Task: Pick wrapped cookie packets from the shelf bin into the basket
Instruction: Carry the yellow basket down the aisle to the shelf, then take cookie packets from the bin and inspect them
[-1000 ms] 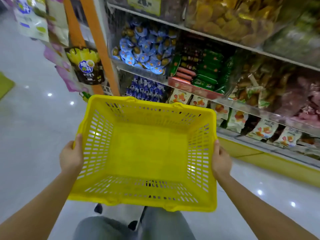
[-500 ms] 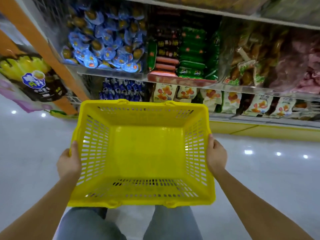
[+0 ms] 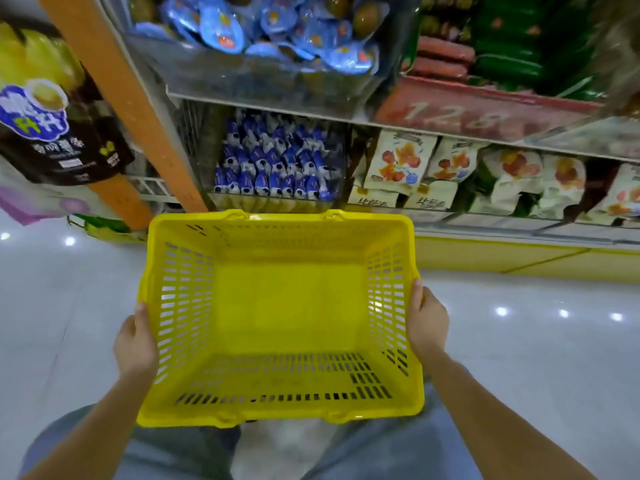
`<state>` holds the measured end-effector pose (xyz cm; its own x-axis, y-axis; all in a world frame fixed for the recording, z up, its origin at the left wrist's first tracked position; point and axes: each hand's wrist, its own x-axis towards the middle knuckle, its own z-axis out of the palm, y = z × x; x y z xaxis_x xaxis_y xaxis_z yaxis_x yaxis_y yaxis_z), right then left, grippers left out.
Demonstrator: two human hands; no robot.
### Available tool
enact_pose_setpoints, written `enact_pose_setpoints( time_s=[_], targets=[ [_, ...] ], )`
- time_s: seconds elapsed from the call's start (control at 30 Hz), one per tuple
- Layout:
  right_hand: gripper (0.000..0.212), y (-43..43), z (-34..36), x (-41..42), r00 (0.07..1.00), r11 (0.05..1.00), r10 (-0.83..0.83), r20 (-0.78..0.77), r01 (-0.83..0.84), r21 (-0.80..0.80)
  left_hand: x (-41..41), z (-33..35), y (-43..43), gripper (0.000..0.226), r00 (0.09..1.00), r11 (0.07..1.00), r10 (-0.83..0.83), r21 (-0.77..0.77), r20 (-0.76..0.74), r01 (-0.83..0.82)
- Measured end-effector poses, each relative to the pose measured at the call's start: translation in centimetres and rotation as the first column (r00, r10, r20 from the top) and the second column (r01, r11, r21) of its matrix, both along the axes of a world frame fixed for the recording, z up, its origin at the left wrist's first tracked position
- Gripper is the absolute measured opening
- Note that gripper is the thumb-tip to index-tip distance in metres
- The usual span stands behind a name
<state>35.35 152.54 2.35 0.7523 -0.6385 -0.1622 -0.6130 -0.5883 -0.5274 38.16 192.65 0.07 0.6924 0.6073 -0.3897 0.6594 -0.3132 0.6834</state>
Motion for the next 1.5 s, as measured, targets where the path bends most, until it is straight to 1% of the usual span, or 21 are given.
enact_pose_setpoints(
  time_s=[0.27, 0.43, 0.6, 0.7, 0.8, 0.9, 1.0, 1.1, 1.17, 1.2, 1.27, 1.3, 1.37, 1.43, 1.5],
  targets=[
    [0.052, 2.3, -11.3, 1.5, 0.998, 0.999, 0.040, -0.050, -0.039, 0.020, 0.2, -12.3, 2.7, 0.049, 1.000, 0.999, 0.009, 0.045, -0.019, -0.008],
    [0.054, 3.0, -17.1, 2.5, 0.994, 0.998, 0.061, -0.091, -0.060, 0.023, 0.1, -18.7, 3.4, 0.048, 0.999, 0.998, -0.028, 0.058, -0.026, 0.029],
    [0.056, 3.0, -21.7, 3.4, 0.986, 0.993, 0.117, -0.116, -0.117, 0.009, 0.7, -22.3, 3.6, 0.048, 0.995, 0.977, -0.098, 0.185, -0.036, 0.103],
    [0.057, 2.7, -23.5, 3.7, 0.985, 0.991, 0.134, -0.106, -0.135, -0.004, 1.0, -23.3, 3.6, 0.051, 0.992, 0.949, -0.126, 0.286, -0.032, 0.129],
    [0.057, 2.5, -24.5, 3.7, 0.983, 0.989, 0.145, -0.112, -0.148, -0.012, 1.5, -23.5, 3.6, 0.050, 0.989, 0.932, -0.148, 0.331, -0.020, 0.147],
    [0.057, 2.5, -24.6, 3.4, 0.980, 0.988, 0.155, -0.125, -0.153, 0.019, 2.1, -23.1, 3.7, 0.048, 0.980, 0.932, -0.193, 0.307, -0.035, 0.195],
    [0.056, 2.6, -23.9, 3.2, 0.971, 0.984, 0.168, -0.170, -0.155, 0.087, 2.3, -22.3, 4.2, 0.044, 0.961, 0.930, -0.265, 0.242, -0.078, 0.276],
    [0.051, 3.0, -22.8, 3.0, 0.955, 0.977, 0.203, -0.217, -0.184, 0.103, 2.6, -21.1, 4.6, 0.039, 0.921, 0.898, -0.373, 0.209, -0.110, 0.388],
    [0.044, 3.7, -21.9, 2.9, 0.954, 0.974, 0.219, -0.203, -0.200, 0.109, 2.8, -20.1, 4.5, 0.038, 0.902, 0.873, -0.416, 0.227, -0.116, 0.432],
    [0.045, 4.3, -21.2, 2.9, 0.950, 0.971, 0.237, -0.203, -0.222, 0.093, 2.9, -19.5, 4.3, 0.039, 0.891, 0.855, -0.438, 0.251, -0.123, 0.455],
    [0.051, 5.6, -19.2, 2.9, 0.910, 0.935, 0.336, -0.243, -0.352, -0.027, 3.2, -17.9, 3.8, 0.042, 0.860, 0.798, -0.490, 0.323, -0.144, 0.509],
    [0.053, 6.3, -18.0, 3.2, 0.889, 0.902, 0.398, -0.225, -0.424, -0.080, 3.4, -16.9, 3.5, 0.043, 0.841, 0.764, -0.523, 0.363, -0.137, 0.534],
    [0.054, 7.7, -15.0, 3.8, 0.836, 0.833, 0.539, -0.105, -0.547, -0.082, 4.1, -14.6, 2.7, 0.042, 0.790, 0.689, -0.609, 0.446, -0.070, 0.571],
    [0.048, 9.1, -11.7, 5.0, 0.747, 0.747, 0.663, 0.049, -0.657, -0.103, 5.2, -11.9, 1.7, 0.039, 0.722, 0.609, -0.691, 0.553, 0.019, 0.569],
    [0.041, 10.6, -8.3, 6.8, 0.652, 0.673, 0.739, 0.169, -0.724, -0.154, 6.8, -8.8, 0.6, 0.038, 0.656, 0.565, -0.747, 0.624, 0.108, 0.540]
  ],
)
